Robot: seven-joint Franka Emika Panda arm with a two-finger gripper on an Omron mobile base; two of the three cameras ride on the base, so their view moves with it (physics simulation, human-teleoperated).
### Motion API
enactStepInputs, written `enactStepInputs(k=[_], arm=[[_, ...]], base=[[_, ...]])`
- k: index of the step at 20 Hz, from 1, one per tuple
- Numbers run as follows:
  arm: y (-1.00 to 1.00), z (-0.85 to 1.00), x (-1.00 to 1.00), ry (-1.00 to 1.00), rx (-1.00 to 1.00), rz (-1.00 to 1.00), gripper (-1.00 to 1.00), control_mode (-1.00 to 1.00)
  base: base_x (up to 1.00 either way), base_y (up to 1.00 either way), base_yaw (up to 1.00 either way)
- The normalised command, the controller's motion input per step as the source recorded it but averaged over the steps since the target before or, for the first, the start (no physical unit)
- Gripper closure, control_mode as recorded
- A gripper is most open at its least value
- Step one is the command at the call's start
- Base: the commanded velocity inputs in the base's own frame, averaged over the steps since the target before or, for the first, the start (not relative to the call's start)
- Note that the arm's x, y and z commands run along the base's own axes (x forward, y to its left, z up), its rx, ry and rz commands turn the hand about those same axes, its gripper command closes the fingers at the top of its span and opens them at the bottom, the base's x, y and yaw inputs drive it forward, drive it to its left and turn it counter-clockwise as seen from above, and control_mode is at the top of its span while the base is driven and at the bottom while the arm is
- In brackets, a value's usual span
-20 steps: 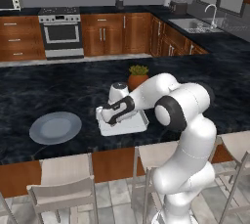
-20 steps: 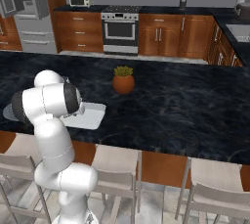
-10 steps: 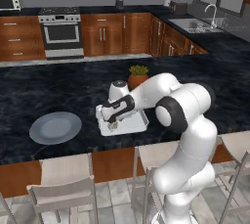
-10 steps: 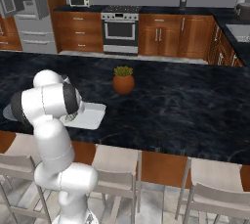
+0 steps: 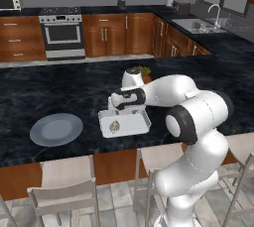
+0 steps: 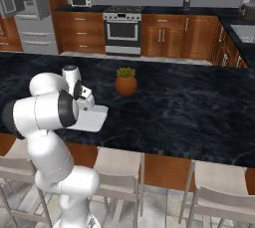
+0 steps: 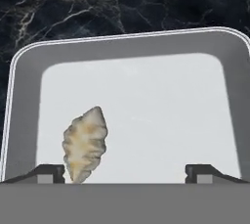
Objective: Place two dumplings into each of the tupperware containers and then place the containers in the fridge.
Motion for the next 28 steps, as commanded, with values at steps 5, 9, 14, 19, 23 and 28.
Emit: enactStepInputs(k=[5, 9, 14, 19, 23, 28], arm=[[-0.97, 0.10, -0.51, 0.00, -0.04, 0.02, -1.00, -1.00], [-0.79, 0.44, -0.49, 0.06, -0.07, 0.00, -1.00, -1.00], [-0.56, 0.43, -0.95, 0.00, -0.03, 0.00, -1.00, -1.00], [-0.05, 0.72, -0.83, 0.00, -0.02, 0.00, -1.00, -1.00], [0.00, 0.85, -0.75, 0.00, 0.00, -0.01, -1.00, -1.00], [-0.15, 0.75, -0.75, 0.00, 0.00, 0.00, -1.00, -1.00]], base=[[0.00, 0.00, 0.00], [0.00, 0.00, 0.00], [0.00, 0.00, 0.00], [0.00, 0.00, 0.00], [0.00, 0.00, 0.00], [0.00, 0.00, 0.00]])
